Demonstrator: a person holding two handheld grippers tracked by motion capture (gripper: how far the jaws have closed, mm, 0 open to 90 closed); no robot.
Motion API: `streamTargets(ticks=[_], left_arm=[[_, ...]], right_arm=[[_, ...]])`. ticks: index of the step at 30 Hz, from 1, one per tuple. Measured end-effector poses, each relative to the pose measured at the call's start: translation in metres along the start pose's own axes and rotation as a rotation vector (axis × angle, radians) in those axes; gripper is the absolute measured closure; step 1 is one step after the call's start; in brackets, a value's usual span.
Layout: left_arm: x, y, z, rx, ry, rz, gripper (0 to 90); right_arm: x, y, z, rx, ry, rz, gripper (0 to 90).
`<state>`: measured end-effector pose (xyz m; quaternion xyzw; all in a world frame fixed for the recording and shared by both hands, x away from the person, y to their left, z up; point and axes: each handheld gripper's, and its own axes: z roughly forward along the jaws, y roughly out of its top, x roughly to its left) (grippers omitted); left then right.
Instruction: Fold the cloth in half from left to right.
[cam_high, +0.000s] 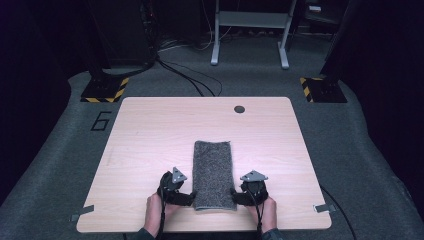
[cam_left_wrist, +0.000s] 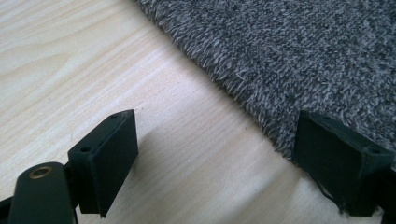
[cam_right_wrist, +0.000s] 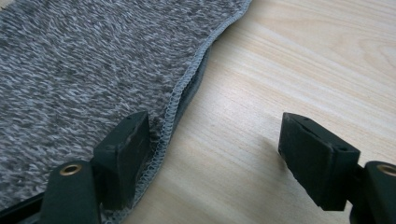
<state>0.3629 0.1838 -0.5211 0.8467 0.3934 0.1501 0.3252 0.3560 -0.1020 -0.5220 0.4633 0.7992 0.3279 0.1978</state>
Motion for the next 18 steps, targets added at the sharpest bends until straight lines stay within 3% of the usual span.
streamTargets(ticks=[3,6,11,18], left_arm=[[0.004,-0.001,-0.002,-0.024,-0.029,-0.015,12.4],[0.013,0.002,-0.004,-0.043,-0.037,-0.044,10.4],[0.033,0.017,-0.008,-0.058,-0.015,-0.074,10.4],[0.059,0.04,-0.007,-0.099,0.006,-0.122,10.2]], right_arm=[[-0.001,0.001,0.0,-0.006,-0.011,-0.002,19.7],[-0.009,0.006,-0.003,-0.05,-0.025,-0.011,18.5],[-0.025,0.025,-0.006,-0.09,-0.013,-0.018,16.3],[-0.042,0.053,0.011,-0.043,0.04,-0.013,8.1]])
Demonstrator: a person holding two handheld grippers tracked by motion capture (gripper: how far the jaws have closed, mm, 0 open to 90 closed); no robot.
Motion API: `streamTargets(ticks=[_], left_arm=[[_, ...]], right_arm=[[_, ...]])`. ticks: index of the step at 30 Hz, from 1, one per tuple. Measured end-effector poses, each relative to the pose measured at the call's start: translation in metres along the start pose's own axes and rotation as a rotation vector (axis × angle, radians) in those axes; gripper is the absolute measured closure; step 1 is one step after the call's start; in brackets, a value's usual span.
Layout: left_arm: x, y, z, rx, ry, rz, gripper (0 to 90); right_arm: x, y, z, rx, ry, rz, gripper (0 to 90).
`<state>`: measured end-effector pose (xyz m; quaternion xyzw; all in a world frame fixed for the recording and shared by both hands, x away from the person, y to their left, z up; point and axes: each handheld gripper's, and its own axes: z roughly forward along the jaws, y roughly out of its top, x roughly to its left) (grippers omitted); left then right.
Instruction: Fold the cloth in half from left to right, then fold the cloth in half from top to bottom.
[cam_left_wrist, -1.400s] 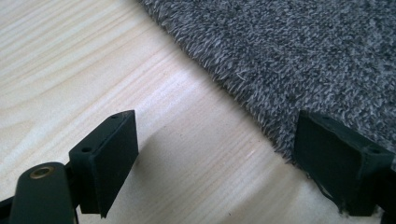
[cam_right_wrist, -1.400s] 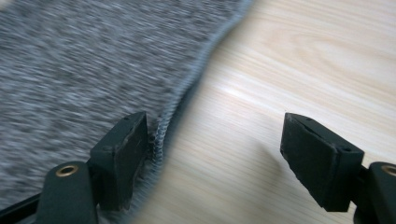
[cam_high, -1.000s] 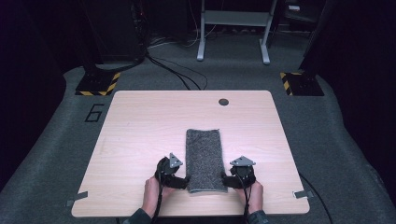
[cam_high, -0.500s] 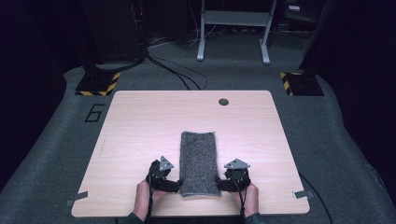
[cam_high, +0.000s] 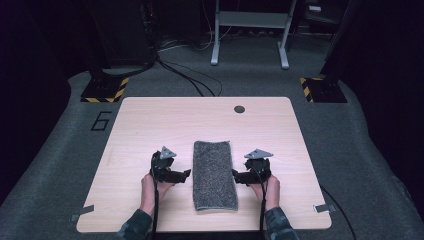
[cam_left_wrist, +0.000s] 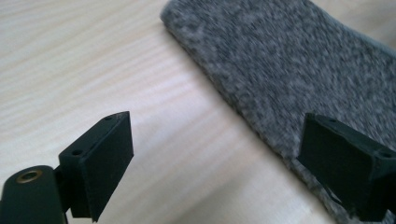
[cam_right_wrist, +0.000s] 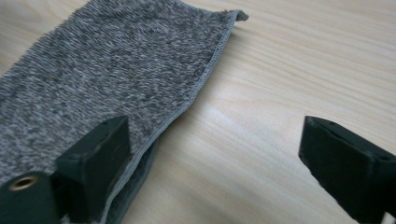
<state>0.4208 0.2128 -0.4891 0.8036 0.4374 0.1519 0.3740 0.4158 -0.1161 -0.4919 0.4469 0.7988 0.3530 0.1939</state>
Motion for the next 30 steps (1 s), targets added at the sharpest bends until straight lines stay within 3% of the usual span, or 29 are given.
streamTargets(ticks=[1,2,4,7,12,17,22,26,30], left_arm=[[0.002,0.002,0.001,-0.004,0.004,-0.008,10.2],[0.004,0.005,0.002,-0.006,0.006,-0.017,10.1],[0.007,0.009,0.006,-0.011,0.008,-0.012,10.2],[0.01,0.014,0.017,0.007,-0.004,-0.038,10.7],[0.013,0.024,0.032,0.041,-0.006,-0.025,11.1],[0.013,0.035,0.046,0.046,-0.006,-0.045,16.3],[0.013,0.046,0.056,0.063,0.01,-0.025,17.0],[0.012,0.05,0.063,0.04,0.059,-0.041,18.8],[0.011,0.05,0.07,-0.011,0.097,-0.102,23.0]], right_arm=[[0.001,0.004,0.003,0.021,0.005,0.024,6.2],[-0.001,0.007,0.006,0.025,0.011,0.007,6.0],[-0.002,0.014,0.012,0.041,0.025,0.021,5.7],[-0.003,0.021,0.019,0.047,0.043,0.026,8.4],[-0.007,0.035,0.029,0.035,0.058,0.017,12.3],[-0.013,0.048,0.041,0.035,0.057,0.04,19.0],[-0.018,0.057,0.054,0.038,0.053,0.058,25.4],[-0.018,0.06,0.064,0.033,0.005,0.049,30.5],[-0.017,0.059,0.075,0.013,-0.01,0.066,36.6]])
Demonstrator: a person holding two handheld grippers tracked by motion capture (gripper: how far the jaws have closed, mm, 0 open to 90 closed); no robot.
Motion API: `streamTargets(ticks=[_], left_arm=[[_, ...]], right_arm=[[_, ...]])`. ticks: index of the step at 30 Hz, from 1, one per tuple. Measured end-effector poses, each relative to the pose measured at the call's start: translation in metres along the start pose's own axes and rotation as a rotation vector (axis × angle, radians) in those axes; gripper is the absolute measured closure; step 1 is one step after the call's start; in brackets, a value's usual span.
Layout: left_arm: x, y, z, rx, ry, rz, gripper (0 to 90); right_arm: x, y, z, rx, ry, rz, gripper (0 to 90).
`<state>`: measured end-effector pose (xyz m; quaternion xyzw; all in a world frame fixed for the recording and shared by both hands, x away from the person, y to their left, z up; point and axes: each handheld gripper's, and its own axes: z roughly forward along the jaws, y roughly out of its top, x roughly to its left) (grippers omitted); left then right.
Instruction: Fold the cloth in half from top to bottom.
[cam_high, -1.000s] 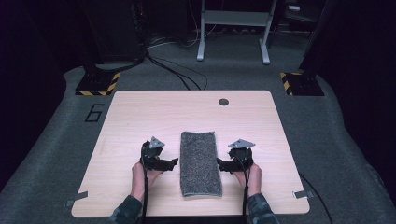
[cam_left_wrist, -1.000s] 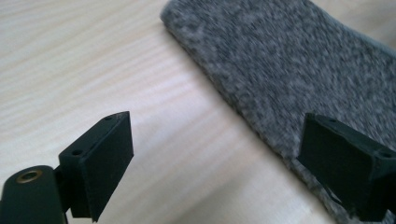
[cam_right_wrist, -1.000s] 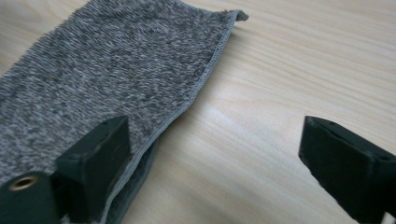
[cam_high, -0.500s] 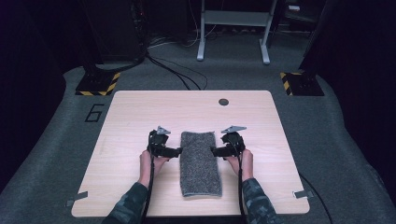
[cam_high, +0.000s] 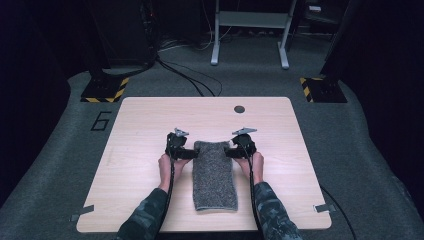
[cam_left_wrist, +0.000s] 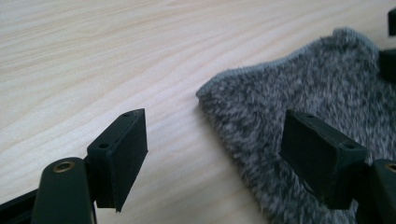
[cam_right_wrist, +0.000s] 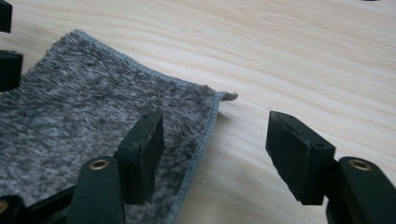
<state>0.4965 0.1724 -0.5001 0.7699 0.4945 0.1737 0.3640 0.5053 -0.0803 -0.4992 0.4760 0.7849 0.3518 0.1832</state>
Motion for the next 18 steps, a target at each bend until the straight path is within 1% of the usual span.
streamTargets(ticks=[1,2,3,5,6,7,8,10,11,12,13,14,16,17,18], left_arm=[[0.0,0.0,0.002,-0.006,0.003,-0.004,24.1],[-0.001,0.0,0.005,-0.011,0.004,-0.017,25.3],[-0.002,0.0,0.006,-0.014,0.009,-0.02,26.2],[-0.003,0.001,0.01,-0.012,0.012,-0.028,28.2],[-0.003,0.0,0.012,-0.019,0.019,-0.041,29.4],[-0.002,0.0,0.013,-0.011,0.022,-0.035,30.5],[-0.002,0.0,0.015,-0.011,0.023,-0.042,32.2],[-0.002,-0.001,0.019,-0.017,0.029,-0.05,34.0],[-0.002,0.0,0.019,-0.012,0.025,-0.044,34.6],[-0.003,0.0,0.02,-0.009,0.031,-0.033,35.1],[-0.004,0.0,0.021,-0.006,0.031,-0.027,35.9],[-0.004,0.0,0.021,-0.005,0.031,-0.025,37.0],[-0.005,0.0,0.023,-0.003,0.031,-0.021,39.2],[-0.005,-0.001,0.023,0.0,0.029,-0.015,40.0],[-0.005,-0.001,0.024,0.001,0.027,-0.017,41.6]], right_arm=[[0.001,0.001,0.003,0.003,0.005,0.012,37.0],[0.0,0.002,0.006,0.005,0.013,0.018,37.4],[0.0,0.003,0.008,0.006,0.01,0.025,38.4],[0.001,0.006,0.011,0.004,-0.002,0.03,40.1],[0.001,0.007,0.013,0.004,-0.005,0.036,41.4],[0.002,0.009,0.014,-0.005,-0.019,0.024,43.9],[0.002,0.009,0.016,-0.008,-0.033,0.019,46.7],[0.003,0.009,0.019,-0.001,-0.026,0.03,48.7],[0.003,0.009,0.02,-0.004,-0.031,0.028,50.6],[0.003,0.009,0.02,-0.005,-0.032,0.024,51.0],[0.003,0.009,0.022,0.002,-0.031,0.033,51.0],[0.003,0.009,0.022,0.006,-0.031,0.023,51.1],[0.005,0.008,0.024,0.02,-0.043,0.021,52.0],[0.006,0.008,0.025,0.026,-0.042,0.024,52.2],[0.006,0.007,0.026,0.04,-0.04,0.028,53.2]])
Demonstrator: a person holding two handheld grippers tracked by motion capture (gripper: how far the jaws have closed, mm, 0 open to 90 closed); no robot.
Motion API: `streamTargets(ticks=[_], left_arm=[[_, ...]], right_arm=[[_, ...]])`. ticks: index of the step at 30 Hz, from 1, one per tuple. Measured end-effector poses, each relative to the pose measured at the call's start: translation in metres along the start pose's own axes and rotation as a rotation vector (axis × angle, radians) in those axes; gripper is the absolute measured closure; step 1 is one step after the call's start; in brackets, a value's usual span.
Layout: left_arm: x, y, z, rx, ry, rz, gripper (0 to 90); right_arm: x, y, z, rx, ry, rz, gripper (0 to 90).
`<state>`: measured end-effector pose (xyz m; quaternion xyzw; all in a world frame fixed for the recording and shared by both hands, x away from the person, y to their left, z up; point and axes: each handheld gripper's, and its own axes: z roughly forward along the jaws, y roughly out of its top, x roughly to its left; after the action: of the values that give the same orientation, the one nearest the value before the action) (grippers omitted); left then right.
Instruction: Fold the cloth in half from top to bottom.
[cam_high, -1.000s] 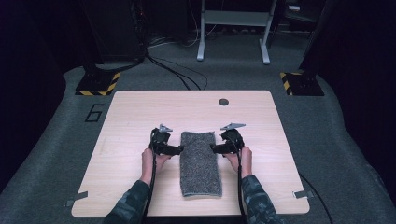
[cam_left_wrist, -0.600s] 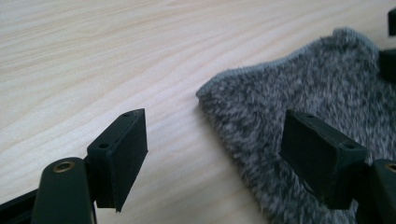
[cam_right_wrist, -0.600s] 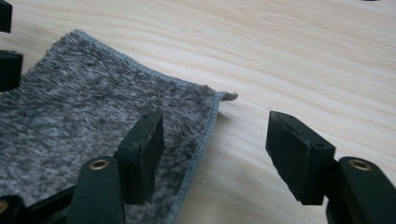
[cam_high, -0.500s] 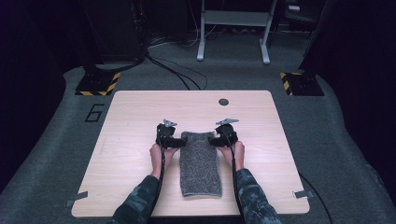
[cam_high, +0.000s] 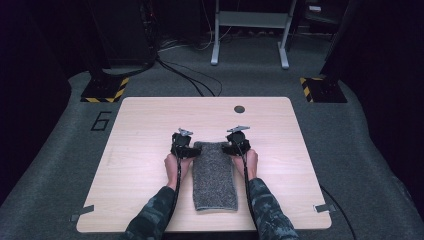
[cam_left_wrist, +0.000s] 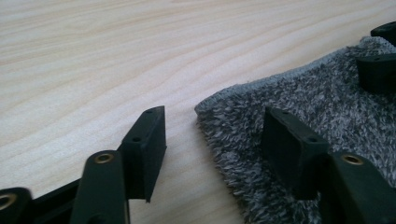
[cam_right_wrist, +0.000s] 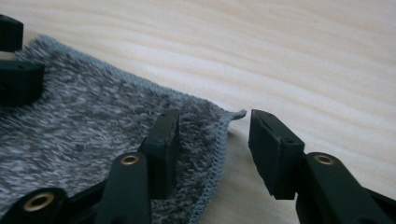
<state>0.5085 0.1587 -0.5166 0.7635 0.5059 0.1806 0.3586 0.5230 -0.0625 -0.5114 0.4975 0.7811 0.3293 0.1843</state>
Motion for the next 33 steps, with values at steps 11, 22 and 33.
streamTargets(ticks=[11,22,33], left_arm=[[-0.007,-0.005,0.003,-0.021,0.017,0.055,65.7],[-0.015,-0.005,0.003,-0.014,0.005,0.121,85.1],[-0.009,-0.002,-0.007,-0.073,-0.035,0.079,85.2]], right_arm=[[0.002,-0.003,0.003,-0.004,0.044,-0.014,74.7],[0.007,-0.005,0.002,-0.008,0.042,-0.025,84.8],[0.01,-0.002,-0.018,-0.097,0.014,-0.042,85.9]])
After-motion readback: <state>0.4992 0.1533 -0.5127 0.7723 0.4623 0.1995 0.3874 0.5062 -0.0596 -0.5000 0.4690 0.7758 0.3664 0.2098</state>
